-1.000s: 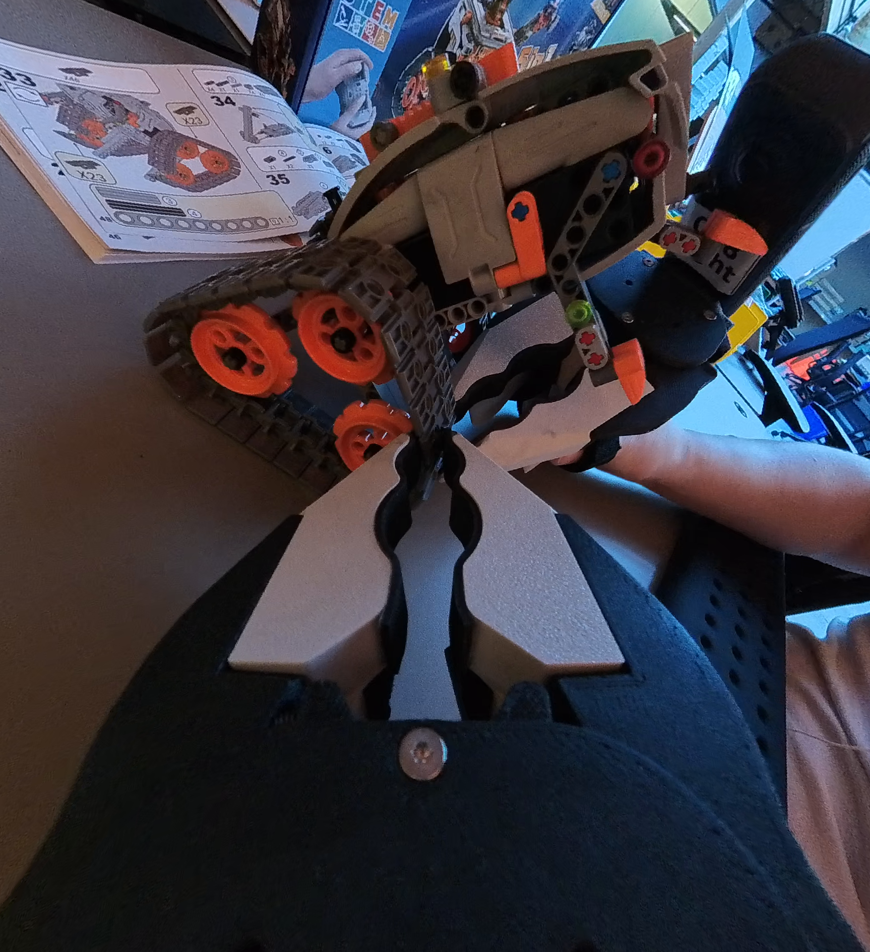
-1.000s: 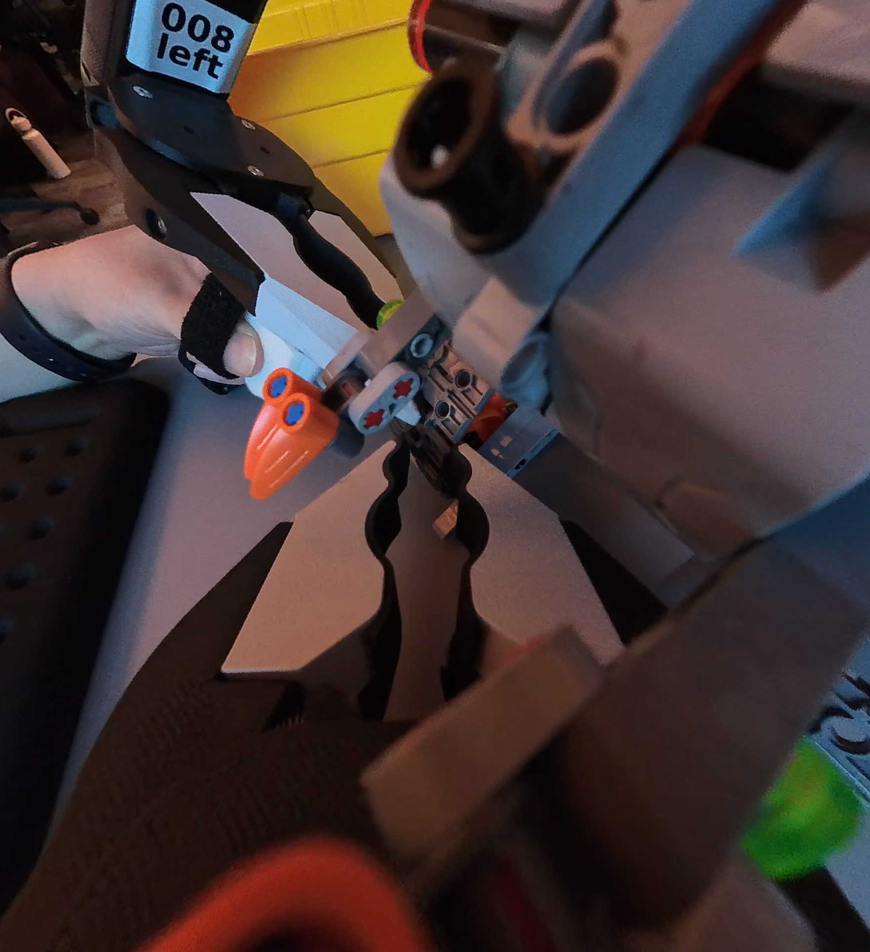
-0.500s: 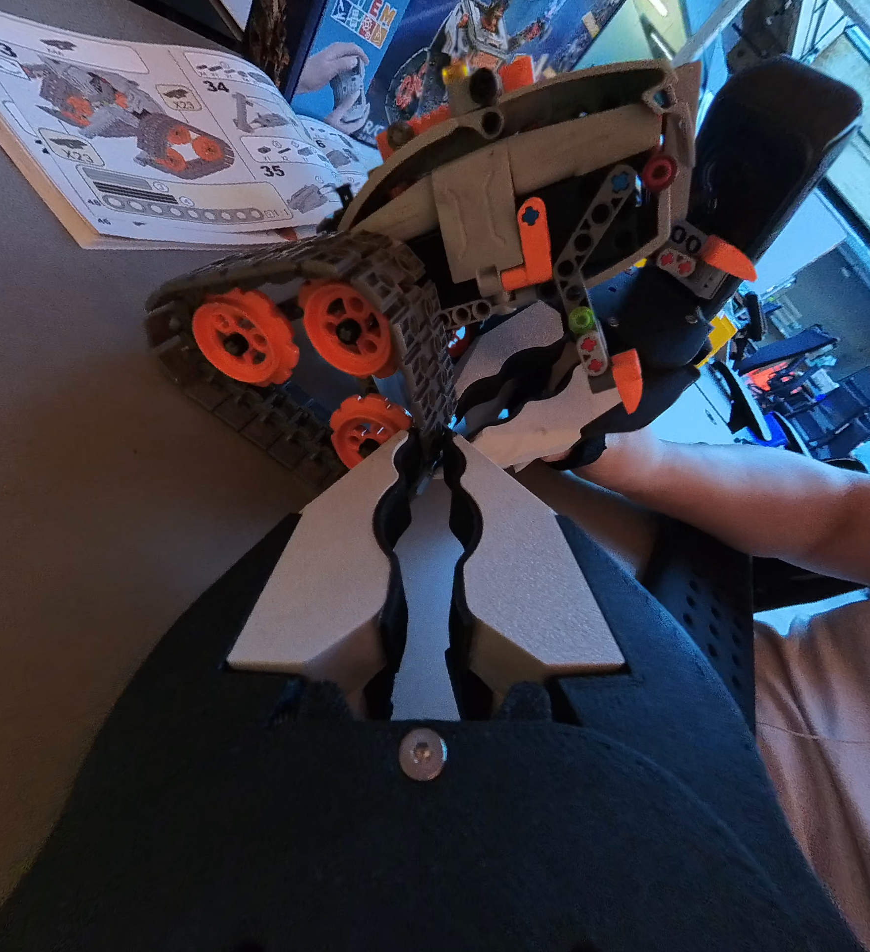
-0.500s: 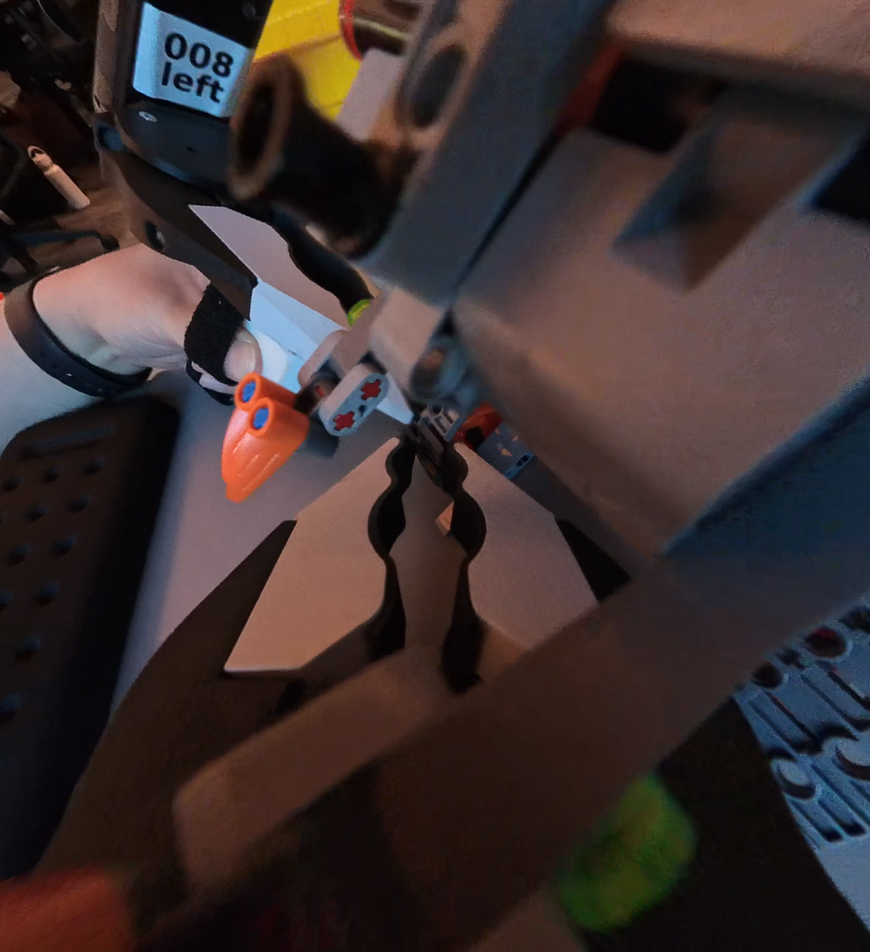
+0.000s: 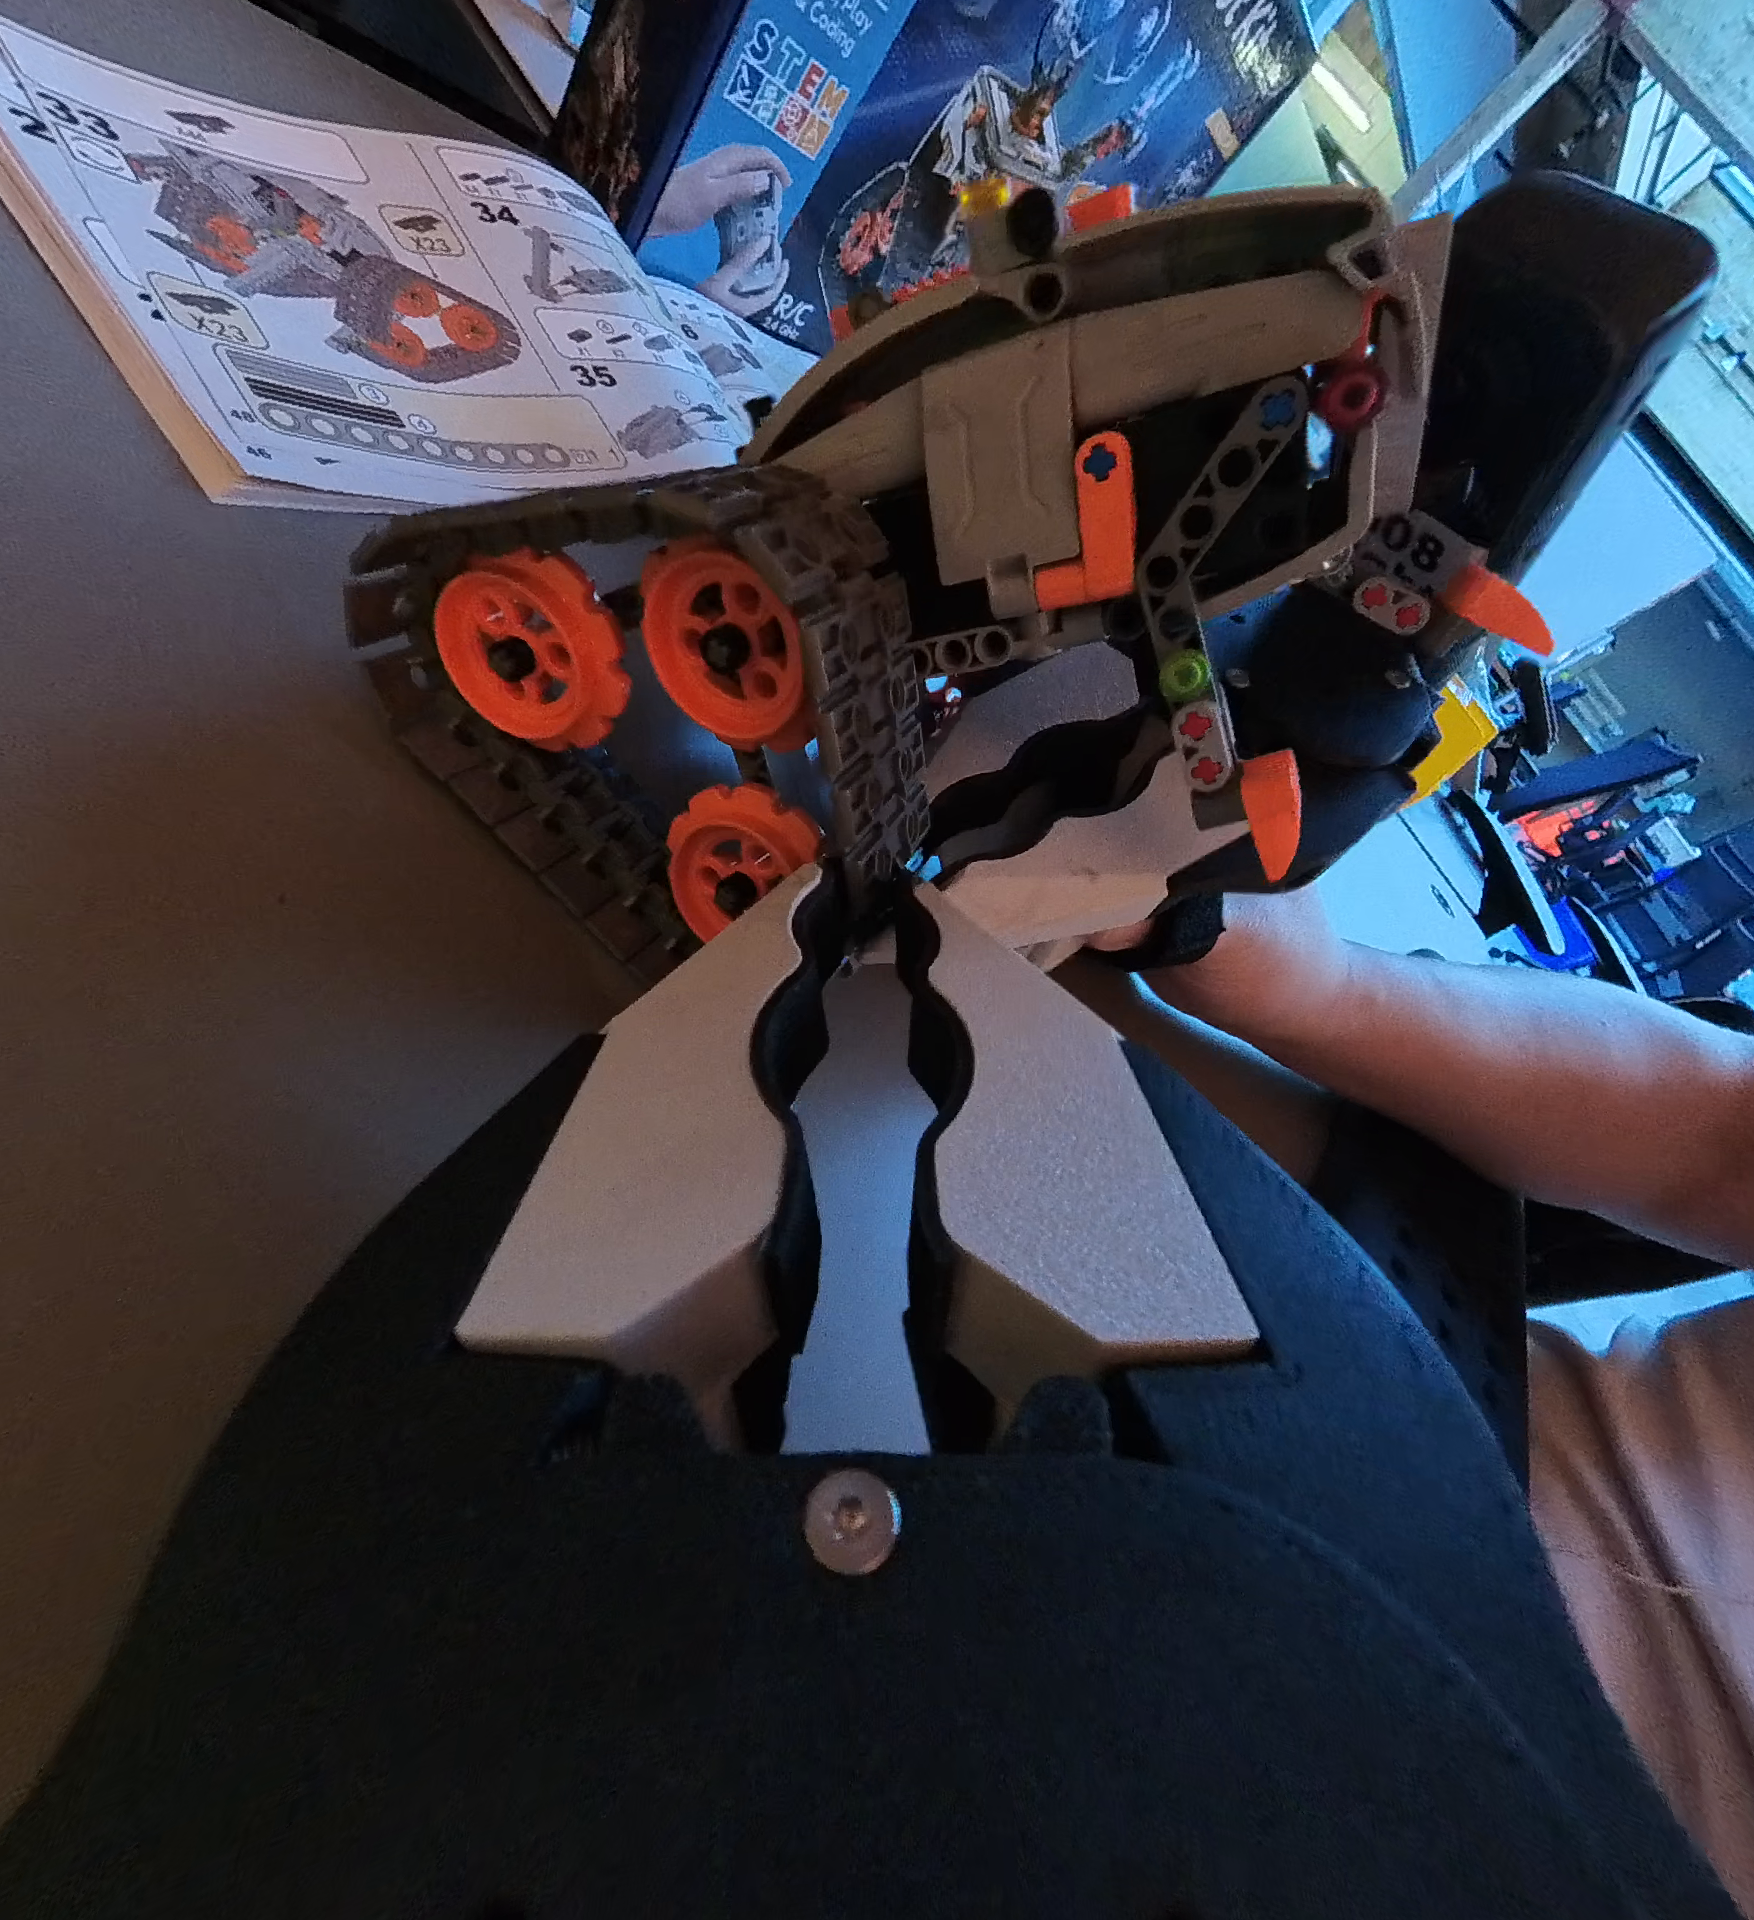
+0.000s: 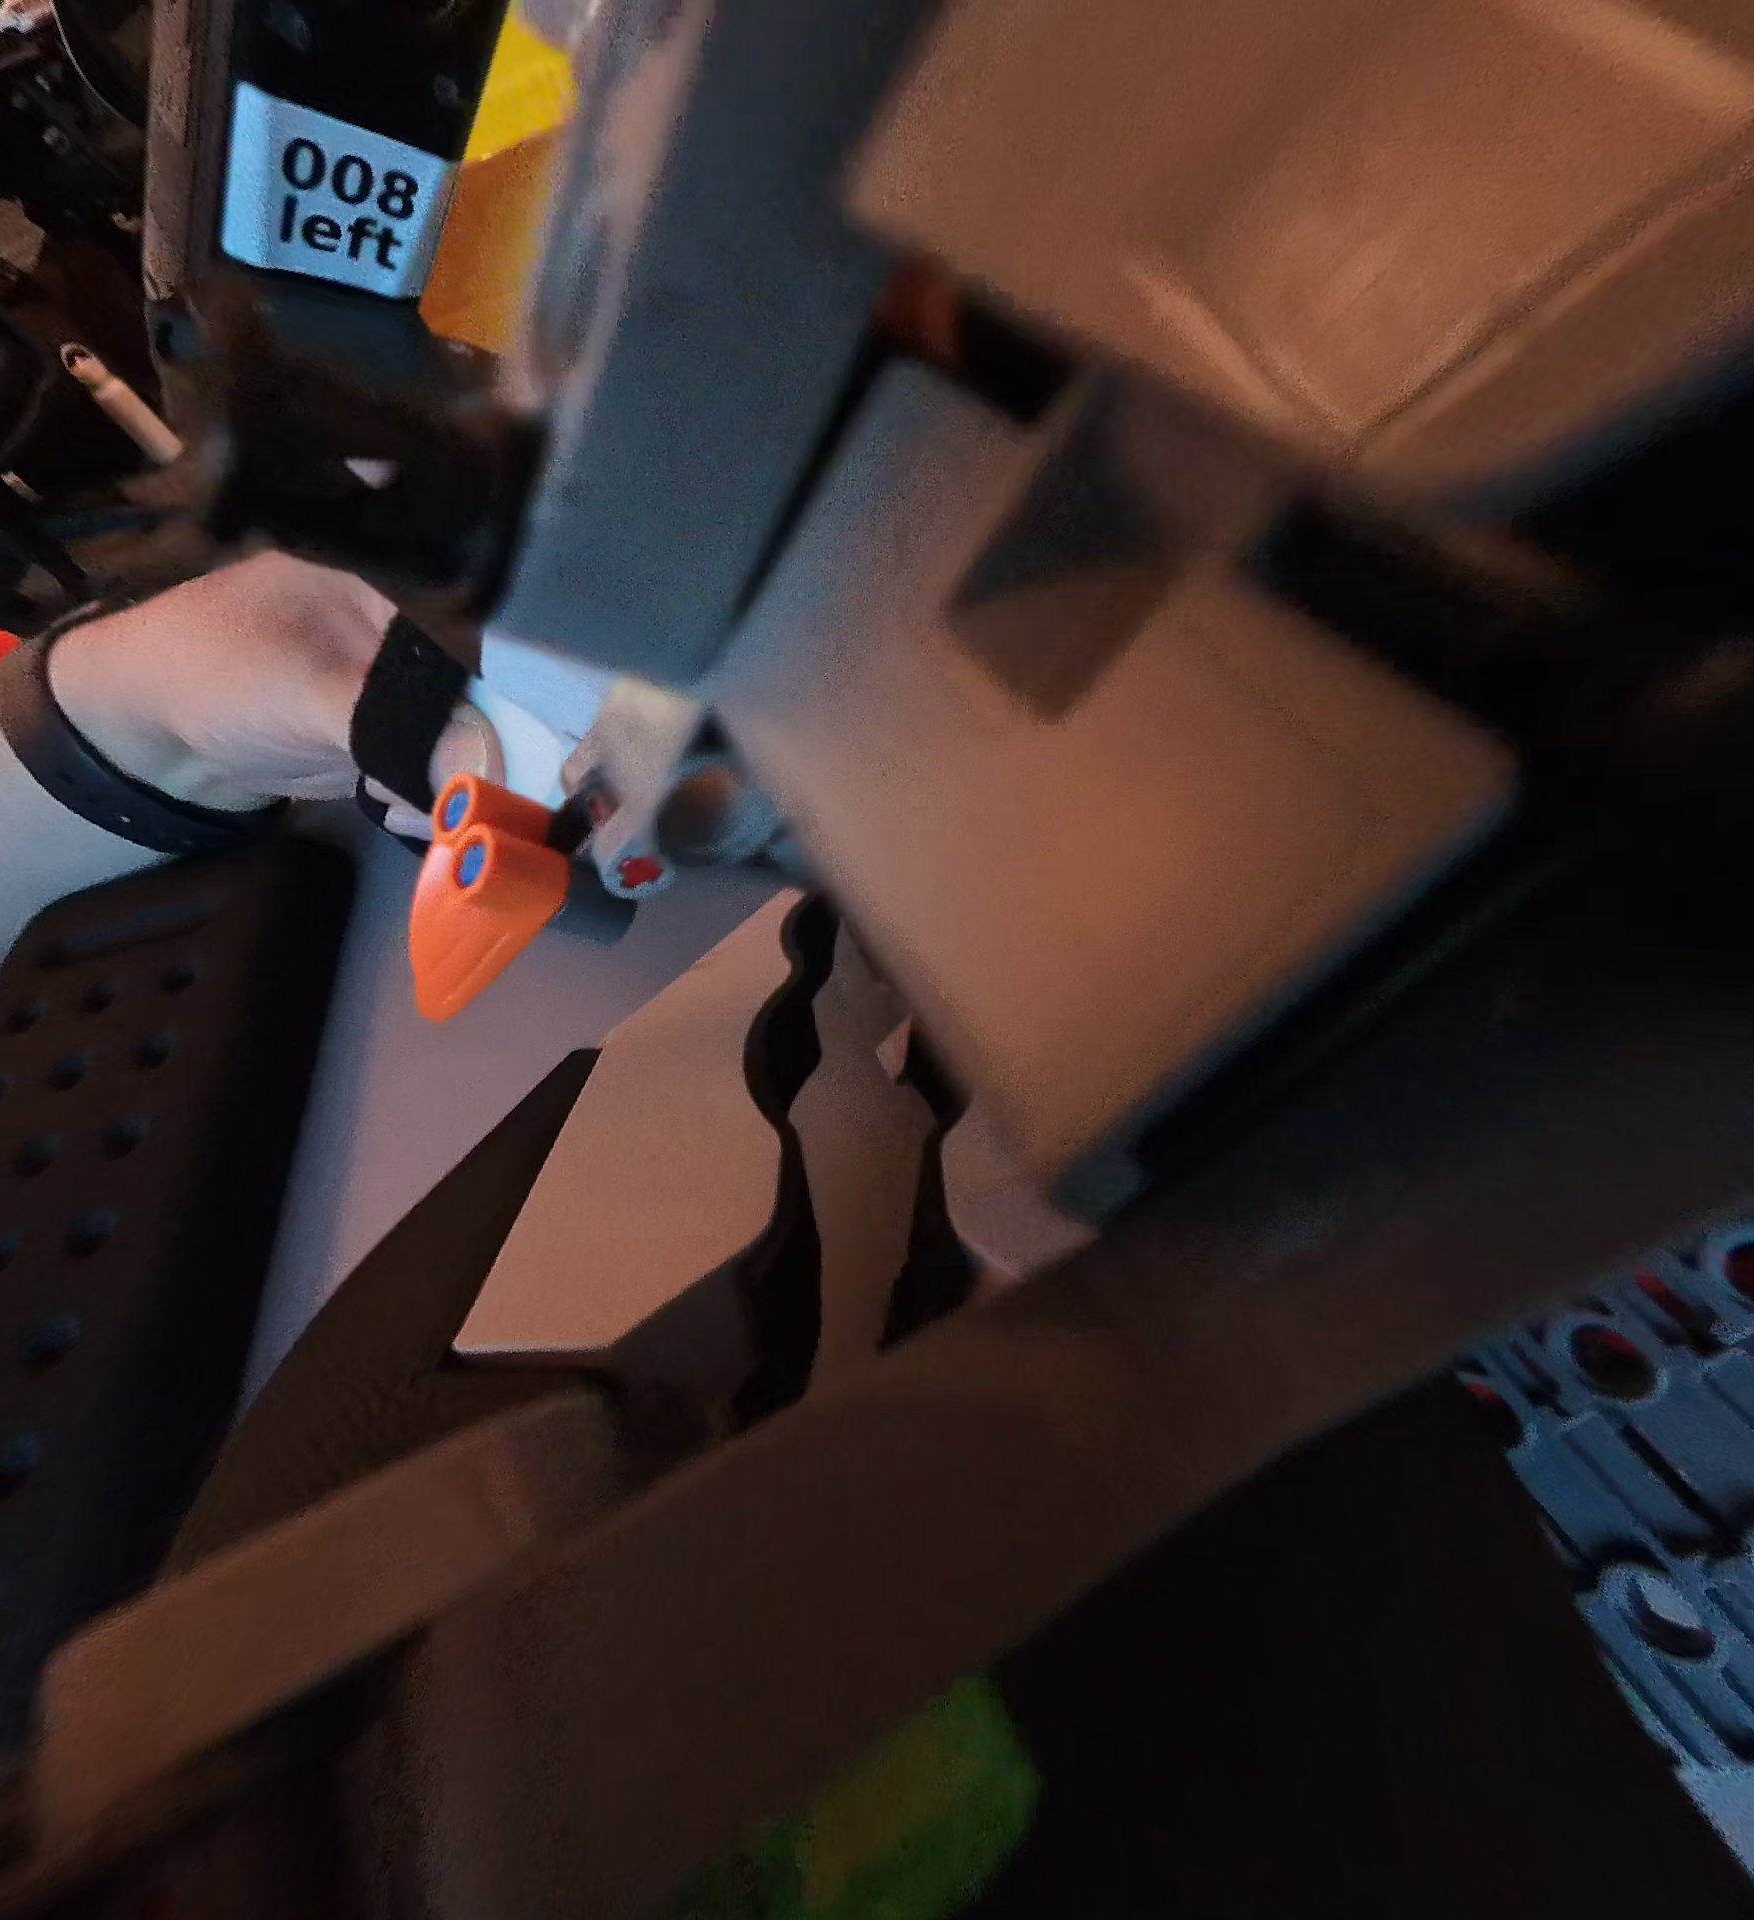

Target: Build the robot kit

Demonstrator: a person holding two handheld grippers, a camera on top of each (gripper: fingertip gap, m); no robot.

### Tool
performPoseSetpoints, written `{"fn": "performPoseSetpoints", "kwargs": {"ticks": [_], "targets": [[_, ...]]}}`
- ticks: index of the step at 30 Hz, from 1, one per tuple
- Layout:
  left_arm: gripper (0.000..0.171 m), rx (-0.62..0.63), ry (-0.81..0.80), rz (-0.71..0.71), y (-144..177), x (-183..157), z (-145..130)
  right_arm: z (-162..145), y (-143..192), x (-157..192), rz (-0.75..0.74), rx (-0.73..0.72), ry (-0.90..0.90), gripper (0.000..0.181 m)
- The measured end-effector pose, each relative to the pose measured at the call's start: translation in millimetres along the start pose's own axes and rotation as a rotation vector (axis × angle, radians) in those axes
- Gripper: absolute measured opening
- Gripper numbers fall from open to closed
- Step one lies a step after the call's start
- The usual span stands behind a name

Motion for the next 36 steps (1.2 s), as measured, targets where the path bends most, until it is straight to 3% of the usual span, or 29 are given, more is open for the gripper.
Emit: {"fn": "performPoseSetpoints", "kwargs": {"ticks": [1, 11, 16, 20, 24, 29, 36], "targets": [[0.009, -0.004, 0.003, -0.001, 0.4, 0.4, 0.5, 0.2, -0.6, 0.8, -0.006, 0.005, 0.021, 0.012], [0.007, 0.019, -0.255, 0.051, 13.5, 1.0, 3.4, 1.2, -3.7, 3.3, 0.011, 0.007, 0.039, 0.011], [0.000, -0.018, -0.268, 0.068, 22.4, 3.1, 4.1, 1.3, -4.3, 3.9, 0.009, 0.012, 0.054, 0.011], [0.008, -0.028, -0.321, 0.062, 25.1, -0.9, 2.3, 1.3, -4.1, 3.6, 0.012, 0.012, 0.050, 0.011], [0.004, -0.009, -0.371, 0.040, 26.0, -3.0, 0.5, 1.4, -4.3, 3.4, 0.011, 0.012, 0.051, 0.011], [0.008, -0.018, -0.415, 0.100, 25.8, 0.4, 2.6, 1.5, -4.4, 3.3, 0.008, 0.013, 0.055, 0.011], [0.007, 0.038, -0.351, 0.053, 16.6, 4.0, 4.5, 1.6, -4.6, 3.1, 0.006, 0.014, 0.058, 0.011]]}}
Point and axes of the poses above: each gripper's, where its closed fingertips meet, y back along the fingers, z out of its top, x = y × z across the jaws, the point moved 8 cm from there along y, back along the fingers, and after that the axes turned 9 degrees about z, right-handed, at the moved point
